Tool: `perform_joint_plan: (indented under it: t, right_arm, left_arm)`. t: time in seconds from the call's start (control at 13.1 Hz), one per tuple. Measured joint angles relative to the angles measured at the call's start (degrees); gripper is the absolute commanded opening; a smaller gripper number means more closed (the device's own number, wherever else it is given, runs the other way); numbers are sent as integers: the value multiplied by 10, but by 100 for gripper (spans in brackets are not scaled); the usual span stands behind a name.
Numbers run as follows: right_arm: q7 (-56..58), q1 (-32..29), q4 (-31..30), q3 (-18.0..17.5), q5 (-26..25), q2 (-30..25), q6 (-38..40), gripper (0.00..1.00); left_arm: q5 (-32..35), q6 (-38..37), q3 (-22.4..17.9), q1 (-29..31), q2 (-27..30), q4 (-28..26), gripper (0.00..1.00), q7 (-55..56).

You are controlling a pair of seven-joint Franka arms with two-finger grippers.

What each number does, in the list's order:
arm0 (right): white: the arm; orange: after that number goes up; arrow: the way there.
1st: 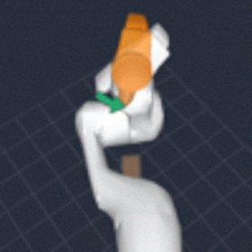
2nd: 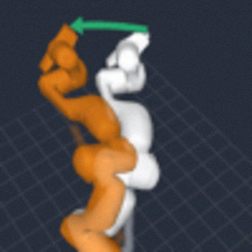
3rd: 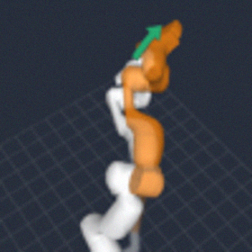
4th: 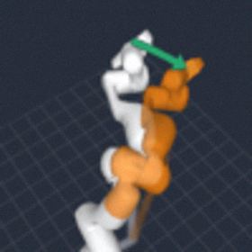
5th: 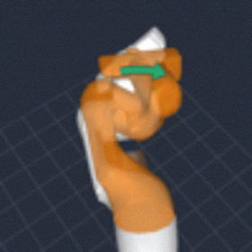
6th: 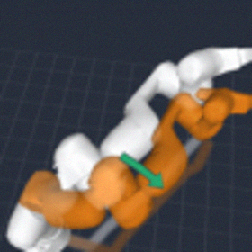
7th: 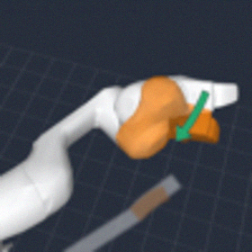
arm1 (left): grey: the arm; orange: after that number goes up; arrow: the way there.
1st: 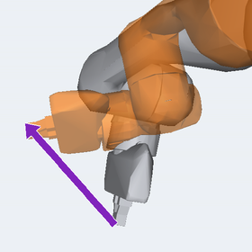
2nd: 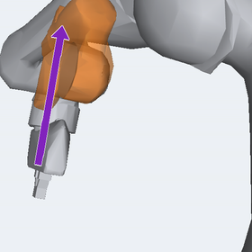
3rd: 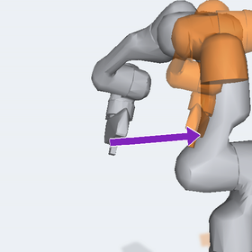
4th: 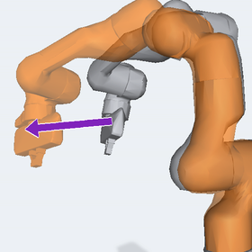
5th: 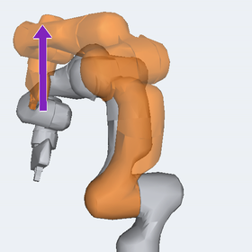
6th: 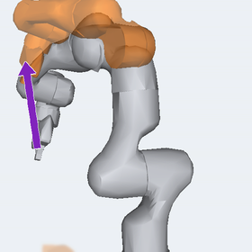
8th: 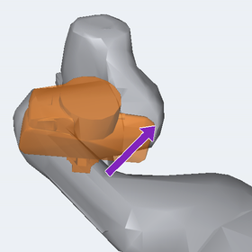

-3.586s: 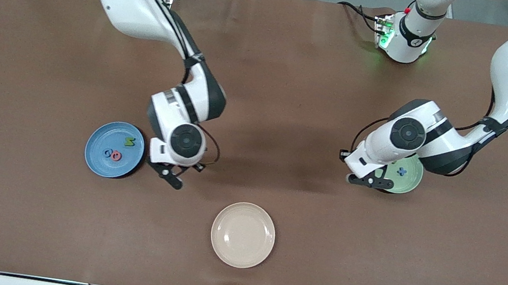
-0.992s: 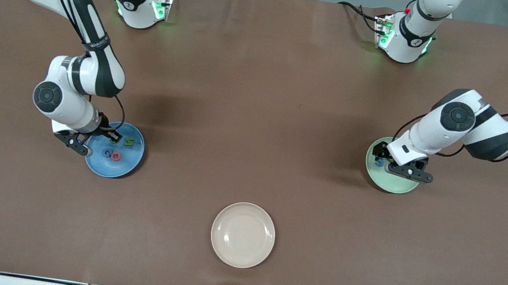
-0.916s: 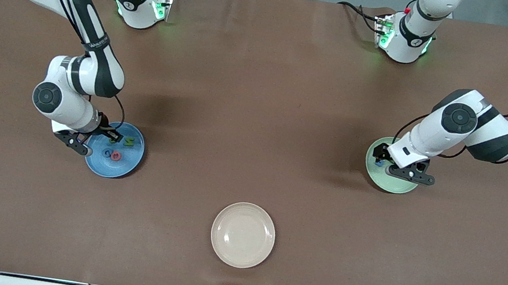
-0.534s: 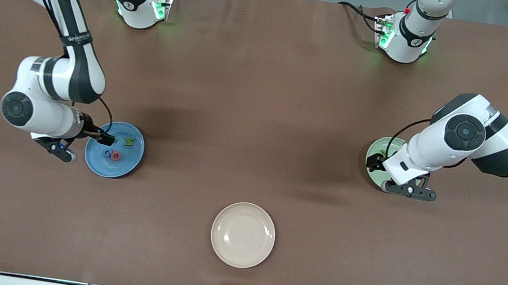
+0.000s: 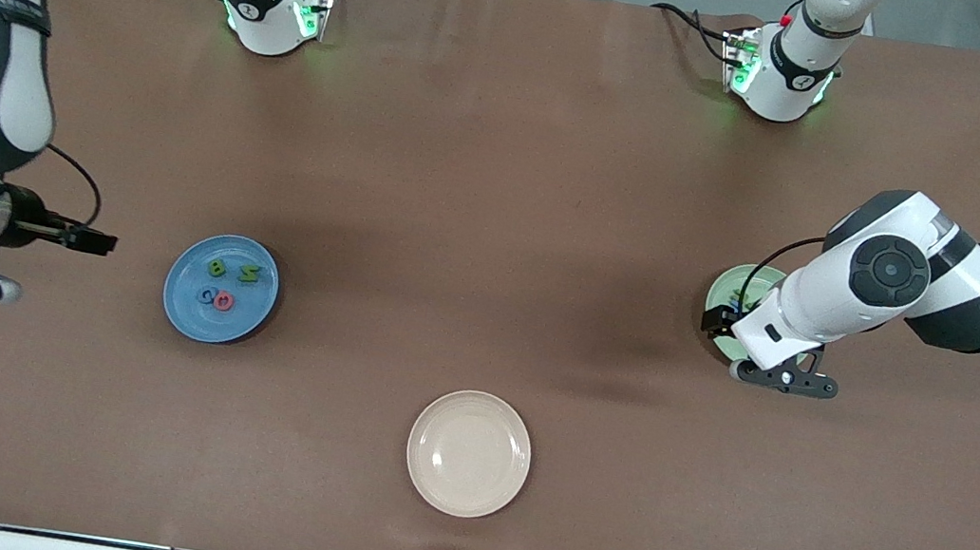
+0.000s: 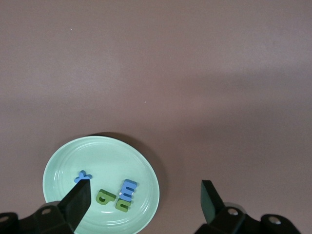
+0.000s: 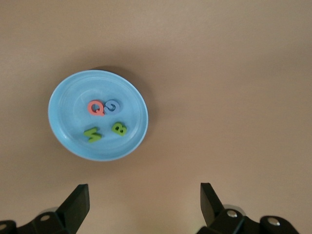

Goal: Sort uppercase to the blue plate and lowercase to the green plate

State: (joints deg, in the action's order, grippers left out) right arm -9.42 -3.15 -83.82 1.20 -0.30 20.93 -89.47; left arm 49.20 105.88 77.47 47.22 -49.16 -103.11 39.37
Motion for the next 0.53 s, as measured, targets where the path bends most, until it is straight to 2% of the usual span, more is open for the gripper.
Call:
perform_joint_plan:
  t: [0.31, 0.46, 0.53]
  right_arm:
    - [65, -15, 120, 0, -6, -9, 89, 100]
    - [85, -26, 134, 0, -6, -9, 94, 100]
    - [95, -32, 134, 0, -6, -8, 94, 100]
  left_arm:
    - [-25, 10, -10, 0, 1, 16, 99, -8]
    - [-103, 44, -36, -6, 27, 22, 99, -49]
    - [-152, 68, -71, -20, 58, 23, 99, -80]
